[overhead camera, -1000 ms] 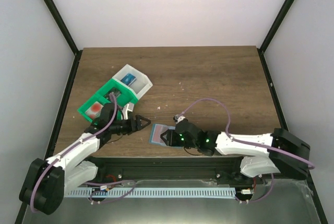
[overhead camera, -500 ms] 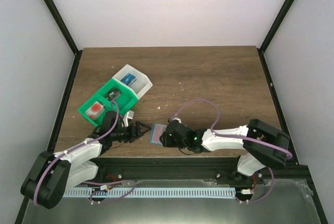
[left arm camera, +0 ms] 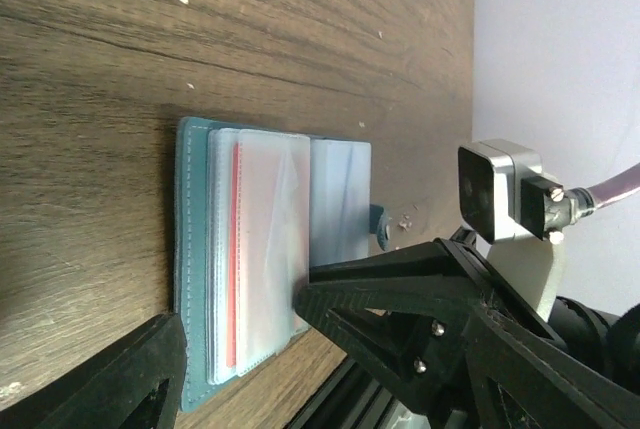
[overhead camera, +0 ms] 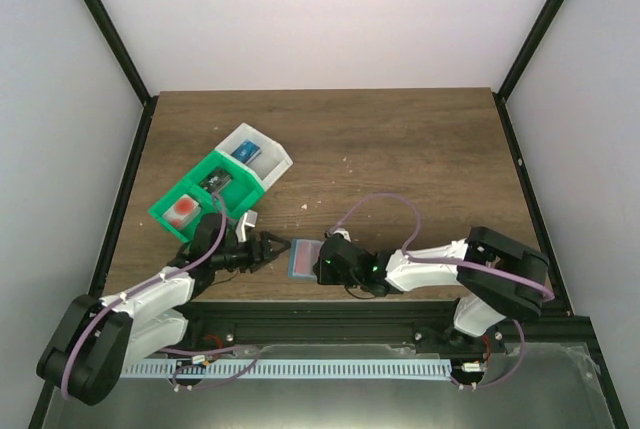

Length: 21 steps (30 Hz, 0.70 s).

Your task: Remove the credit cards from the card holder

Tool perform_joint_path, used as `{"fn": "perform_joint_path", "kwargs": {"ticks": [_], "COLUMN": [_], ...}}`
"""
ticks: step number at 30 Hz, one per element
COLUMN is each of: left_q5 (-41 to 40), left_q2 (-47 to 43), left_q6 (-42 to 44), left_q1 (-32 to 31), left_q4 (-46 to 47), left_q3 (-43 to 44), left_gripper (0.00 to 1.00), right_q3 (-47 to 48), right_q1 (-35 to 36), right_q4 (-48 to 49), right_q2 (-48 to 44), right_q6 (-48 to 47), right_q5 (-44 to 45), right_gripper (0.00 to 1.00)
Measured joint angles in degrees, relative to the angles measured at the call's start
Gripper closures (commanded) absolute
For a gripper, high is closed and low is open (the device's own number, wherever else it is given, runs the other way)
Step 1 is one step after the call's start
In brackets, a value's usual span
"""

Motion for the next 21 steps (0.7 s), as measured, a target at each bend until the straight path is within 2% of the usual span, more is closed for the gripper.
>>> {"fn": "perform_joint_path", "kwargs": {"ticks": [7, 21], "left_q5": [1.49, 2.19], "left_q2": [-0.09, 5.68], "left_q6": [-1.33, -5.62], "left_q1": [-0.46, -5.57], "left_q4": [2.86, 12.31], "left_q3": [-0.04, -0.57], "left_gripper": [0.21, 0.2], "right_q3": [-2.43, -6.1], "right_q1": [-0.2, -0.24], "right_q4": [3.21, 8.22], "right_q2": [-0.7, -2.23], "right_q6": [0.13, -0.59], "right_q5": [-0.22, -2.36], "right_gripper": [0.97, 0.99]}}
